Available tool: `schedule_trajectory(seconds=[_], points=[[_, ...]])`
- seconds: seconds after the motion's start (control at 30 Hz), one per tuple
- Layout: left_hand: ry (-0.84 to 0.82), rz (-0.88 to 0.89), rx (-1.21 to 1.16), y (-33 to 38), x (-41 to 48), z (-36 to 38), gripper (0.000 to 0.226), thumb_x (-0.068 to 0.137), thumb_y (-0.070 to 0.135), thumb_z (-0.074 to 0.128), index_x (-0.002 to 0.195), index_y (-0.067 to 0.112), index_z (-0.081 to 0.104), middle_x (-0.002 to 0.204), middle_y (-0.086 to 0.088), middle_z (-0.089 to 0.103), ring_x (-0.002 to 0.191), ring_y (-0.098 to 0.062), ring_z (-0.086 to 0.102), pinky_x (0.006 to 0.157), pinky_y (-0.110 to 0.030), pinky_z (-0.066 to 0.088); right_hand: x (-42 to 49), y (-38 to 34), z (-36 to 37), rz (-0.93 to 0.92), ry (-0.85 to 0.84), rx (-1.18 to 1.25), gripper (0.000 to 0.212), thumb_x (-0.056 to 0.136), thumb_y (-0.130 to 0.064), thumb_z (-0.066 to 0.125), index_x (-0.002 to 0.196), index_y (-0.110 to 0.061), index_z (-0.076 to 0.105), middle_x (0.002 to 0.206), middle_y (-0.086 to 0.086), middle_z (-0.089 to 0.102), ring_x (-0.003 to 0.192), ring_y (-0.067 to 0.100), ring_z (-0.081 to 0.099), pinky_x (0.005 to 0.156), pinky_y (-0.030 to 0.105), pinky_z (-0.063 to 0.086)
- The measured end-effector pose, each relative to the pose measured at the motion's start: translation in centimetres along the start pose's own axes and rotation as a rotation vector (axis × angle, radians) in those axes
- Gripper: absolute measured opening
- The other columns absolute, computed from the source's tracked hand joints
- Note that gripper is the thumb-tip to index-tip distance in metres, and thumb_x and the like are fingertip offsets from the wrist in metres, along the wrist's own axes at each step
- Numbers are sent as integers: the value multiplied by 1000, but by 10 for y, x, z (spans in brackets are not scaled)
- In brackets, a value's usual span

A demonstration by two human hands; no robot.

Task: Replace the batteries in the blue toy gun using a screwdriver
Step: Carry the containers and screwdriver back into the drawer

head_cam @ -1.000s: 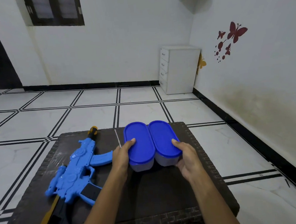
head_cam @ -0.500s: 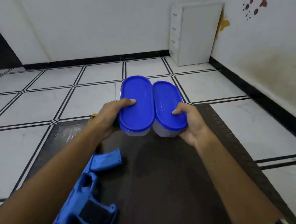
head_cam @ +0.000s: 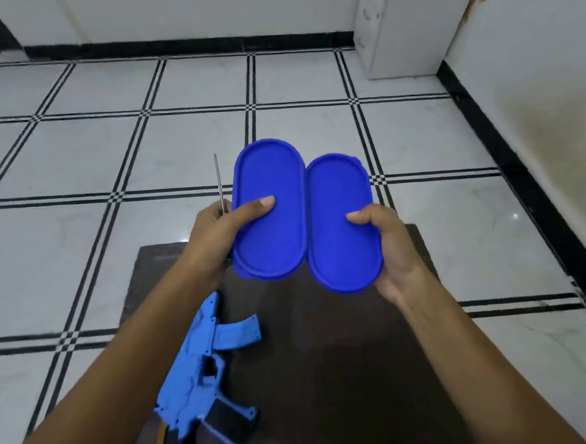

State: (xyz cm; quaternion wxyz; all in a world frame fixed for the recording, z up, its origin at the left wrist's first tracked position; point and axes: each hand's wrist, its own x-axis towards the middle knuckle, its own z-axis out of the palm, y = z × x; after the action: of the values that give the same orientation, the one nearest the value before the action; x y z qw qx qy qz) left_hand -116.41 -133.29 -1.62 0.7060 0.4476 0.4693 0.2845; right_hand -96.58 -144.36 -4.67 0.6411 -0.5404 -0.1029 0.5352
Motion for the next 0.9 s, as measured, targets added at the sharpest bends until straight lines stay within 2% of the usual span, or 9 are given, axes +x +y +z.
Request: schedule_trajectory(seconds=[0.07,0.13,0.2,0.37,0.5,0.6,0.67,0.73,0.9], points=[[40,-37,-1,26,-22,0,87,59,40,89,124,-7,54,105,-13,74,95,-31,72,89,-51,56,-21,-24,13,81,-13,-43,87,55,-29,82,129,2,47,130,19,61,111,38,64,88,53,54],[63,-90,-13,64,-50,0,88,59,39,89,124,-7,53,105,-12,74,94,-31,72,84,-47,57,-47,-55,32,161,-57,-120,73,59,-31,81,122,-1,58,122,15,67,109,36,65,94,53,50],[75,-114,-23,95,-74,0,87,60,37,90,126,-7,53,105,-13,74,94,-32,72,78,-42,58,-71,-79,48,220,-82,-139,57,65,-32,78,114,-7,67,114,12,71,109,35,65,95,52,49],[152,-151,-84,177,-148,18,79,68,31,86,128,-7,52,107,-14,73,94,-32,72,67,-35,58,-137,-165,94,307,-131,-128,56,71,-32,76,121,-9,66,118,12,70,108,33,65,87,44,56],[171,-160,-115,222,-185,30,86,60,38,90,128,-2,55,109,-13,73,97,-32,71,73,-39,58,-164,-214,115,304,-146,-113,61,68,-35,80,123,-12,66,123,12,68,117,36,61,98,52,51],[209,-149,-159,244,-209,33,85,57,38,90,125,-2,58,109,-14,73,97,-32,71,74,-38,58,-179,-243,126,311,-194,-75,46,78,-33,73,119,-11,67,120,13,69,113,36,63,102,53,46],[217,-145,-182,252,-219,32,82,57,38,89,124,-1,60,109,-15,73,99,-33,71,80,-42,58,-184,-254,133,316,-244,-43,36,84,-30,67,115,-12,68,117,14,70,107,36,64,99,53,46],[208,-140,-205,256,-227,29,80,57,38,88,123,1,62,112,-15,72,102,-34,69,86,-44,56,-189,-262,141,319,-292,-29,37,85,-30,66,118,-12,66,118,15,69,106,36,62,98,54,46],[211,-105,-194,264,-243,13,83,62,37,87,127,-5,56,113,-19,71,101,-36,69,82,-43,57,-194,-265,167,360,-399,-22,46,86,-31,65,127,-11,61,120,16,67,106,37,62,85,49,53]])
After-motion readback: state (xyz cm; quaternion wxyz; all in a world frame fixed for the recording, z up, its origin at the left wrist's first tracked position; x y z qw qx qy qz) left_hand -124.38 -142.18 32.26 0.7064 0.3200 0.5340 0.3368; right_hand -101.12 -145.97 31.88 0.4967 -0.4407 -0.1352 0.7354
